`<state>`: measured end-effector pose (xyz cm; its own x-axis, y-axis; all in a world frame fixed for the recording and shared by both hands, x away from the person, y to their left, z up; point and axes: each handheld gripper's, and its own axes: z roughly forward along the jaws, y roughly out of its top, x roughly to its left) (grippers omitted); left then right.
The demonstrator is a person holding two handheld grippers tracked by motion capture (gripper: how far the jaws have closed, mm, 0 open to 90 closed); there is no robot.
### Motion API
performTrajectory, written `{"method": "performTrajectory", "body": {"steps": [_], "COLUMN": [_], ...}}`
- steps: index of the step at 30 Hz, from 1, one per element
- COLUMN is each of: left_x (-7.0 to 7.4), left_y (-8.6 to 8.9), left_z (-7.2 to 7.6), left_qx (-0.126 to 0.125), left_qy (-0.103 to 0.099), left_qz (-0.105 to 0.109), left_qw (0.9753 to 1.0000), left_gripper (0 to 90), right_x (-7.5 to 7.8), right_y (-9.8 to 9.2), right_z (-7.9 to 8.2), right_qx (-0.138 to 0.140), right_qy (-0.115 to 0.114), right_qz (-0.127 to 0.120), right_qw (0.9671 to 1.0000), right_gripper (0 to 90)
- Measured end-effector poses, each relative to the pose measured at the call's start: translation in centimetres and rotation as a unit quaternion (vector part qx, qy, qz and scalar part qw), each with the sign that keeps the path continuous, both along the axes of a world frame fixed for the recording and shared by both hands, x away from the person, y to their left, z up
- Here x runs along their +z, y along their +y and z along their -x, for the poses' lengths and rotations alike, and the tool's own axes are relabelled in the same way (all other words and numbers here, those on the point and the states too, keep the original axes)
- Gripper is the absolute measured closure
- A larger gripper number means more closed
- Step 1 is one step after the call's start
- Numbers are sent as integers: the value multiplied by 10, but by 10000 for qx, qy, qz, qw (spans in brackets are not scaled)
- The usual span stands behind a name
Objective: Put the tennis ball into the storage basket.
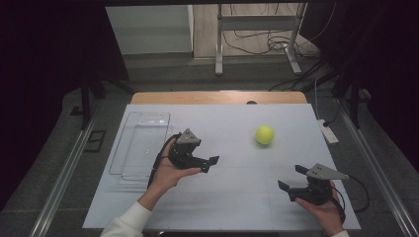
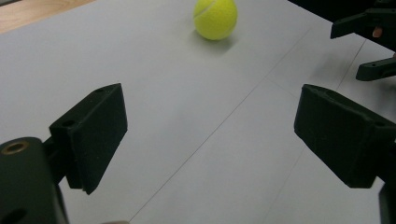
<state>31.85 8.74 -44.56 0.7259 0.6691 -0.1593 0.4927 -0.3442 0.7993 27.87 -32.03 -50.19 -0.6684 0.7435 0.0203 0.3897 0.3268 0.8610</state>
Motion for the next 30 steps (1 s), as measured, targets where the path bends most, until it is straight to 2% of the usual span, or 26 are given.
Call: {"method": "performTrajectory", "body": {"steps": [11, 30], "left_x": [-4, -3], "left_y": [-10, -27], "left_z": [-8, -18], "left_qx": [-56, -189], "left_qy": [81, 77], "left_qz": [-19, 23], "left_qw": [9999, 9998], "left_gripper": [110, 111], "right_x": [0, -2], "right_y": [0, 1], "right_z": [0, 0], "right_qx": [2, 9], "right_qy": [12, 38], "right_qz": [-25, -19], "right_qw": [10000, 10000], "right_gripper": [108, 108]}}
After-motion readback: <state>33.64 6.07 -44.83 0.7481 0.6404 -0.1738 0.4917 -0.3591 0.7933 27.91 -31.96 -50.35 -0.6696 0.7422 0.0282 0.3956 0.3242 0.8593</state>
